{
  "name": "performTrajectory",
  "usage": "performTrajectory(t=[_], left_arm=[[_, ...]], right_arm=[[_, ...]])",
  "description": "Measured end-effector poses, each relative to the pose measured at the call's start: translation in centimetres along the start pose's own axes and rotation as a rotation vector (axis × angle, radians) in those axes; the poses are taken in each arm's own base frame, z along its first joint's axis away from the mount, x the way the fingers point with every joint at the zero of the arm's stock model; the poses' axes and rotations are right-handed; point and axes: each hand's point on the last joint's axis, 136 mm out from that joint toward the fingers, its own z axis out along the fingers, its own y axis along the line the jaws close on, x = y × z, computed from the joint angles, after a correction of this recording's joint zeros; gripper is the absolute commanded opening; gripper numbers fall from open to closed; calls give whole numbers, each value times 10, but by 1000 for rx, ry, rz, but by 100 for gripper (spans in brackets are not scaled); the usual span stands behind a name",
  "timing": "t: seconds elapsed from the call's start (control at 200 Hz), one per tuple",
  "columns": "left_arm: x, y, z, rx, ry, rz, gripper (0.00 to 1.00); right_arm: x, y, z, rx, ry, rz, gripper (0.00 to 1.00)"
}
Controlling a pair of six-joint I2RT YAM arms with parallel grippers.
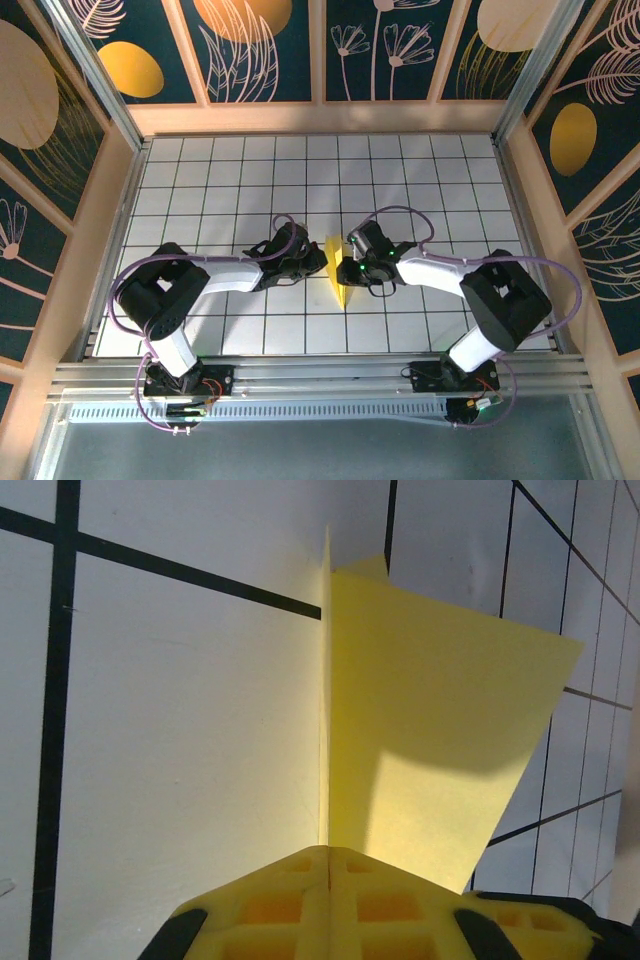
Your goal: Fold a paper plane with a square sheet of paper (fold left side to right side)
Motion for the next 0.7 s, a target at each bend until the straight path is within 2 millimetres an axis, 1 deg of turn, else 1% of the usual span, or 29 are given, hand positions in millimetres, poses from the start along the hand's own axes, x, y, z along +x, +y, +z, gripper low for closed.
performTrajectory(t=[0.315,0.555,0.701], left_arm=[[0,0,0,0,0,-1,0],[0,1,1,1,0,-1,0],[0,1,1,0,0,-1,0]], right_arm=[[-2,5,7,10,6,-4,21],[-3,3,13,45,7,-5,18],[0,1,18,65,22,1,16]])
